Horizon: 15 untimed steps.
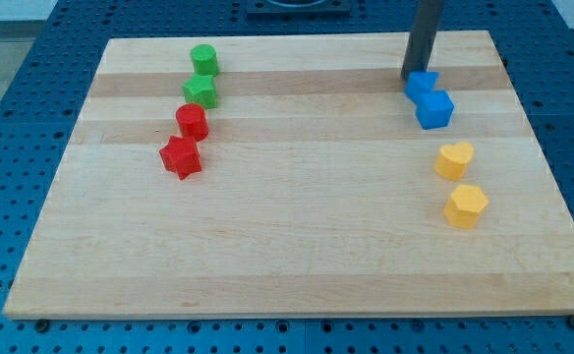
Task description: Move the blue triangle to the left of the blue cube
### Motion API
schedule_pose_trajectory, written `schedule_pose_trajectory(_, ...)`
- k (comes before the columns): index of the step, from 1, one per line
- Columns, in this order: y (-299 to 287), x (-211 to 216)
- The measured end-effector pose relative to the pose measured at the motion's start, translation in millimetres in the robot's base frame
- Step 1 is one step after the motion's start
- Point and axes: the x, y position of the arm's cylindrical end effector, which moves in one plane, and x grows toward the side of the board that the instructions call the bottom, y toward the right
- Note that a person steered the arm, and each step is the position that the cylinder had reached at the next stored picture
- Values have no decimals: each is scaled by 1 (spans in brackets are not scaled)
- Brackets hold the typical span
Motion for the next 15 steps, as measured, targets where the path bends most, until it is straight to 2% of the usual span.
schedule_pose_trajectory(1, -12, 79)
schedule_pose_trajectory(2, -13, 87)
schedule_pose_trajectory(3, -9, 38)
schedule_pose_trajectory(5, 17, -7)
schedule_pose_trajectory(8, 21, -21)
schedule_pose_trajectory(9, 64, -4)
schedule_pose_trajectory(12, 35, 75)
schedule_pose_trajectory(13, 30, 78)
schedule_pose_trajectory(15, 2, 137)
